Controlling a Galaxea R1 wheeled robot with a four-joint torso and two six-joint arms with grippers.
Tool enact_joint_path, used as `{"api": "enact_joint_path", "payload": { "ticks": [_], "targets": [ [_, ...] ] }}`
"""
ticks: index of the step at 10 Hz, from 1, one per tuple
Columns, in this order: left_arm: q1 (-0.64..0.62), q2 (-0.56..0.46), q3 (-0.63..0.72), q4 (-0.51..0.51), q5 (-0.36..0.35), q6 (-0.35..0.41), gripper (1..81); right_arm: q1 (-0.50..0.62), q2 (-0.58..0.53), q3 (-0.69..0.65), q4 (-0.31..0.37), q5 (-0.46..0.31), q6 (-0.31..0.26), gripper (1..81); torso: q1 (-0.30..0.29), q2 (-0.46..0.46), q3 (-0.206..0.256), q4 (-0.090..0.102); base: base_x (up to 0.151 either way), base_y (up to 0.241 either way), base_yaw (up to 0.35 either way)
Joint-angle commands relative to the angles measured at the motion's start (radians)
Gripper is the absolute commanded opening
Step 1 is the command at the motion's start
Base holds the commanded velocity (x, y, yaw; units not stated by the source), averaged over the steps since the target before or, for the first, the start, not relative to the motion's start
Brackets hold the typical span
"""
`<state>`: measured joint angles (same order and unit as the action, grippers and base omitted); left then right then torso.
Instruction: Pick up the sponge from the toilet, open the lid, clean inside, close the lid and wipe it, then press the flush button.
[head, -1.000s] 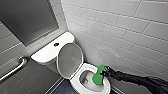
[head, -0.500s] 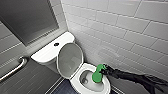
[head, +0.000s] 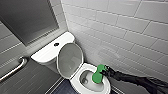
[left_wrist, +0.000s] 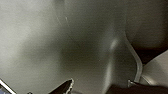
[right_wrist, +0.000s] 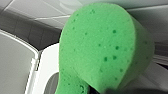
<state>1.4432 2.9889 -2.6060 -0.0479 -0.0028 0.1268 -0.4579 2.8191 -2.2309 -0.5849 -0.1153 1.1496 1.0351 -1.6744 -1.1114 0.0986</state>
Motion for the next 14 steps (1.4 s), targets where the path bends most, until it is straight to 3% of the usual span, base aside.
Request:
{"api": "enact_joint_path", "payload": {
  "ticks": [1,4,7,11,14],
  "targets": [
    [0.012,0.001,0.004,0.010,0.086,0.004,81.1,0.077,-0.183,0.202,-0.018,-0.067,0.007,1.0,0.000,0.000,0.000,0.000,0.000,0.000,0.000],
    [0.012,0.009,0.004,0.020,0.086,0.004,81.1,0.080,-0.338,0.386,-0.012,-0.075,0.024,1.0,0.000,0.000,0.000,0.000,0.000,0.000,0.000],
    [0.012,0.009,0.004,0.020,0.084,0.004,81.1,0.044,-0.415,0.514,-0.012,-0.093,0.039,1.0,0.000,0.000,0.000,0.000,0.000,0.000,0.000],
    [0.012,0.001,0.004,0.019,0.079,0.004,81.1,-0.022,-0.380,0.567,-0.016,-0.093,0.039,1.0,0.000,0.000,0.000,0.000,0.000,0.000,0.000],
    [0.012,-0.010,0.004,0.017,0.079,0.004,81.1,-0.045,-0.260,0.533,-0.036,-0.093,0.038,1.0,0.000,0.000,0.000,0.000,0.000,0.000,0.000]
  ]
}}
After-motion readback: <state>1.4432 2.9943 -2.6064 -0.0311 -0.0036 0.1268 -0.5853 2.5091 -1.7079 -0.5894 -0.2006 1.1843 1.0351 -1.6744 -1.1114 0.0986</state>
